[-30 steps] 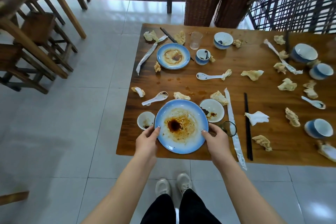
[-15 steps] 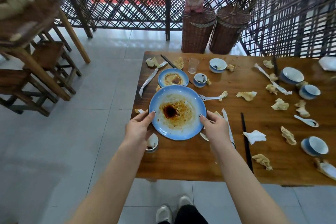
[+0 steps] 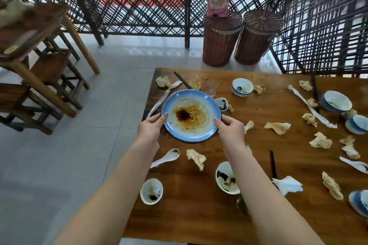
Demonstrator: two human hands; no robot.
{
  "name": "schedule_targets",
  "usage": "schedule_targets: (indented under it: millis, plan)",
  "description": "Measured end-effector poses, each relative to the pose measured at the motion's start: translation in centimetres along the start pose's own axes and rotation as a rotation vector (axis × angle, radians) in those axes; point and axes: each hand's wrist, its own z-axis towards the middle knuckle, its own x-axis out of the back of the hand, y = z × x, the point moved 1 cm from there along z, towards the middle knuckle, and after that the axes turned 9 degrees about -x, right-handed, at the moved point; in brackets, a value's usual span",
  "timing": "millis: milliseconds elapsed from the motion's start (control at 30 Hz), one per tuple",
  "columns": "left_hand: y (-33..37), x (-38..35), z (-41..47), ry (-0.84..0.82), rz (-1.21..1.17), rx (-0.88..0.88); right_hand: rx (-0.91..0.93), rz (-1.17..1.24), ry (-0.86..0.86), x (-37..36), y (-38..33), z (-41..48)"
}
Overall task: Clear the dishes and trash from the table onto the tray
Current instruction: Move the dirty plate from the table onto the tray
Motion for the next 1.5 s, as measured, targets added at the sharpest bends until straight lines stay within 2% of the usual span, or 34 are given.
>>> schedule_targets:
  millis: [267, 467, 633, 1000, 1500]
  plan:
    - [0.1, -4.3, 6.3, 0.011, 0.099, -0.002, -0.084, -0.044, 0.046, -1.9, -1.5, 7.1]
    - [-0.5, -5.0, 10.5, 0.028, 0.264, -0.015, -0.070, -0.176, 0.067, -4.0, -1.5, 10.4]
    - [-0.4, -4.9, 13.8, -0.019, 0.425, -0.110, -0.057, -0.258, 0.105, -6.4, -0.9, 12.0]
    - [-2.0, -5.7, 18.4, -0.167, 0.731, -0.233, -0.130, -0.228, 0.241, -8.6, 0.5, 14.9]
    - [-3.0, -6.0, 20.2, -0.169, 0.885, -0.380, -0.170, -0.213, 0.359, -11.0, 2.4, 15.8]
